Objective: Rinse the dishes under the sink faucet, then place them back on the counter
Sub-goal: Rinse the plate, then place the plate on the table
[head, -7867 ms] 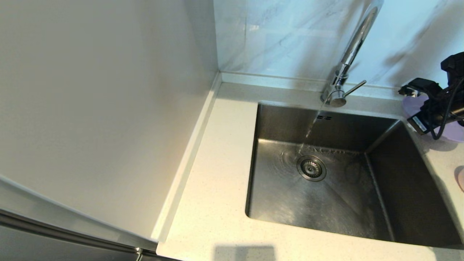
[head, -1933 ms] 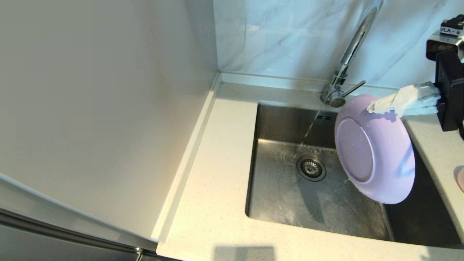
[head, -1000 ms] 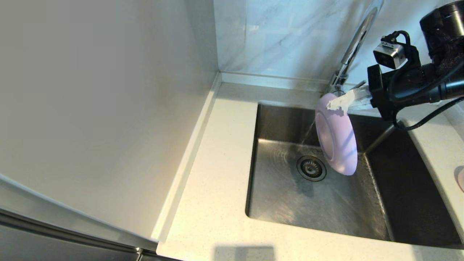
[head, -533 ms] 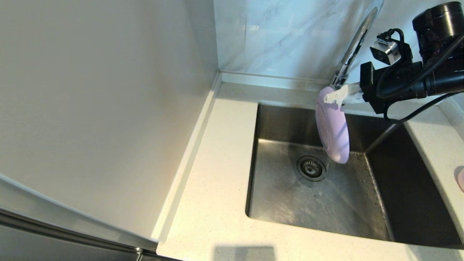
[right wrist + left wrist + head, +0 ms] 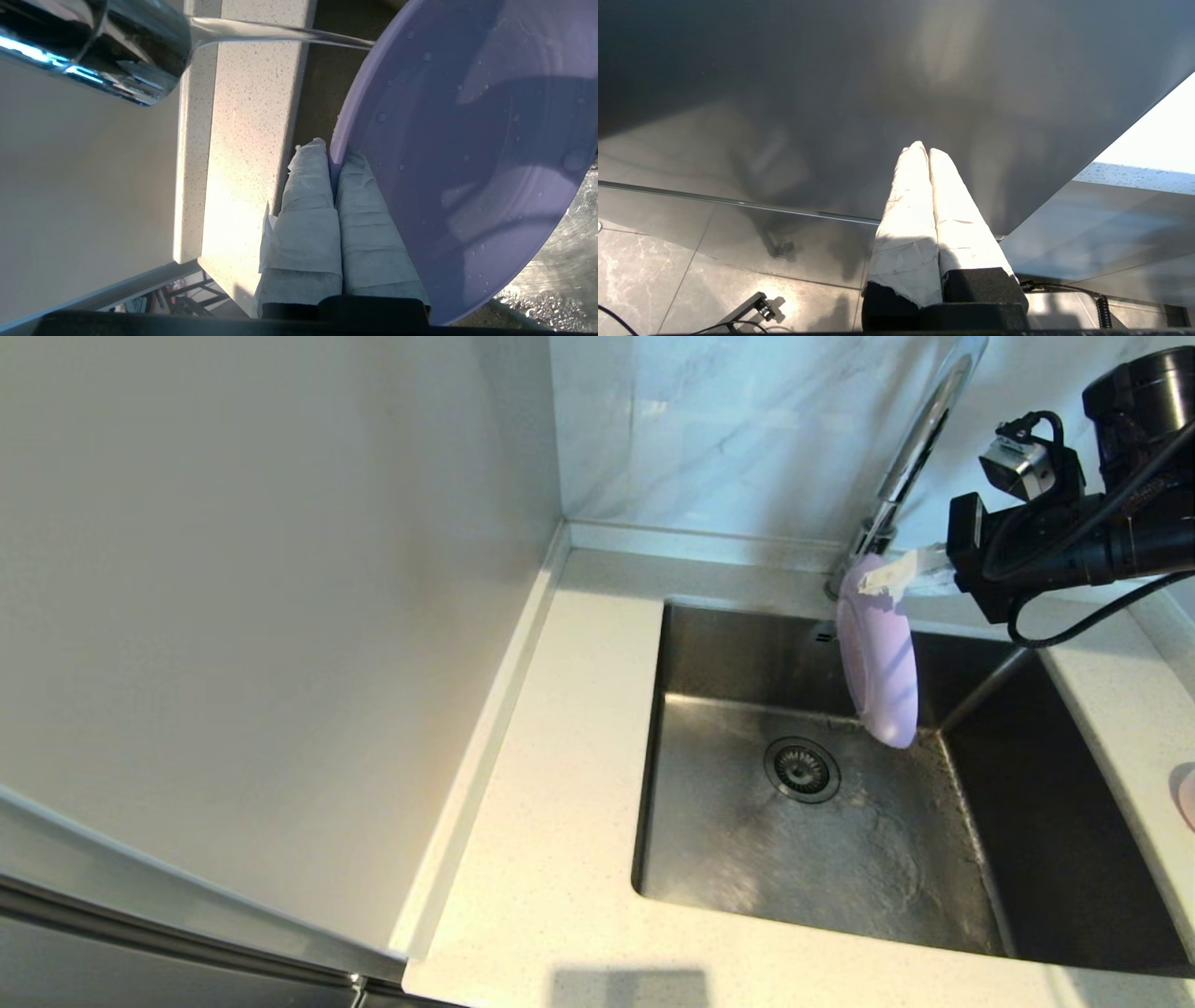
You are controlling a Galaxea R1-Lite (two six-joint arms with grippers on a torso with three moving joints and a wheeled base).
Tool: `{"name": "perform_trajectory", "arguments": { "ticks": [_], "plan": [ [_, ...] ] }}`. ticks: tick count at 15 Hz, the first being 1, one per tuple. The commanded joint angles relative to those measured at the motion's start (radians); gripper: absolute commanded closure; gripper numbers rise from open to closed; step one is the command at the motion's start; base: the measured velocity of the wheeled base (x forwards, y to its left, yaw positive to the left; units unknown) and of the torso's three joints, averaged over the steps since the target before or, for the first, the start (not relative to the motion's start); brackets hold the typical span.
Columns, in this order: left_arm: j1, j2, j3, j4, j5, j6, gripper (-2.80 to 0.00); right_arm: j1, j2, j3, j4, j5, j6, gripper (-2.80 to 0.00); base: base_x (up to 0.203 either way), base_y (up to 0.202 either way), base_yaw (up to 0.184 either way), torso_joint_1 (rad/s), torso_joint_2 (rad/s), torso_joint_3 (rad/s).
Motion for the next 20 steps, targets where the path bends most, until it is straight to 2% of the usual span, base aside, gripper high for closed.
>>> {"name": "perform_trajectory", "arguments": {
  "ticks": [1,7,10,12,13,15,16,17,18,19,20],
  "plan": [
    [0.0,0.0,0.0,0.0,0.0,0.0,0.0,-0.004,0.0,-0.004,0.004,0.004,0.002,0.0,0.0,0.0,0.0,0.0,0.0,0.0],
    [0.0,0.0,0.0,0.0,0.0,0.0,0.0,0.001,-0.037,0.026,0.011,0.015,0.002,0.0,0.0,0.0,0.0,0.0,0.0,0.0],
    [0.0,0.0,0.0,0.0,0.0,0.0,0.0,-0.008,-0.164,0.196,0.036,0.017,0.005,0.0,0.0,0.0,0.0,0.0,0.0,0.0],
    [0.0,0.0,0.0,0.0,0.0,0.0,0.0,-0.021,-0.313,0.353,0.05,0.044,0.009,0.0,0.0,0.0,0.0,0.0,0.0,0.0],
    [0.0,0.0,0.0,0.0,0.0,0.0,0.0,-0.026,-0.375,0.384,0.059,0.059,0.012,0.0,0.0,0.0,0.0,0.0,0.0,0.0],
    [0.0,0.0,0.0,0.0,0.0,0.0,0.0,-0.037,-0.442,0.366,0.081,0.067,0.01,0.0,0.0,0.0,0.0,0.0,0.0,0.0],
    [0.0,0.0,0.0,0.0,0.0,0.0,0.0,-0.053,-0.439,0.303,0.088,0.048,-0.005,0.0,0.0,0.0,0.0,0.0,0.0,0.0],
    [0.0,0.0,0.0,0.0,0.0,0.0,0.0,-0.07,-0.434,0.25,0.092,0.005,-0.062,0.0,0.0,0.0,0.0,0.0,0.0,0.0],
    [0.0,0.0,0.0,0.0,0.0,0.0,0.0,-0.086,-0.428,0.23,0.094,-0.058,-0.18,0.0,0.0,0.0,0.0,0.0,0.0,0.0],
    [0.0,0.0,0.0,0.0,0.0,0.0,0.0,-0.097,-0.423,0.228,0.095,-0.15,-0.291,0.0,0.0,0.0,0.0,0.0,0.0,0.0],
    [0.0,0.0,0.0,0.0,0.0,0.0,0.0,-0.102,-0.417,0.242,0.096,-0.254,-0.368,0.0,0.0,0.0,0.0,0.0,0.0,0.0]
  ]
}}
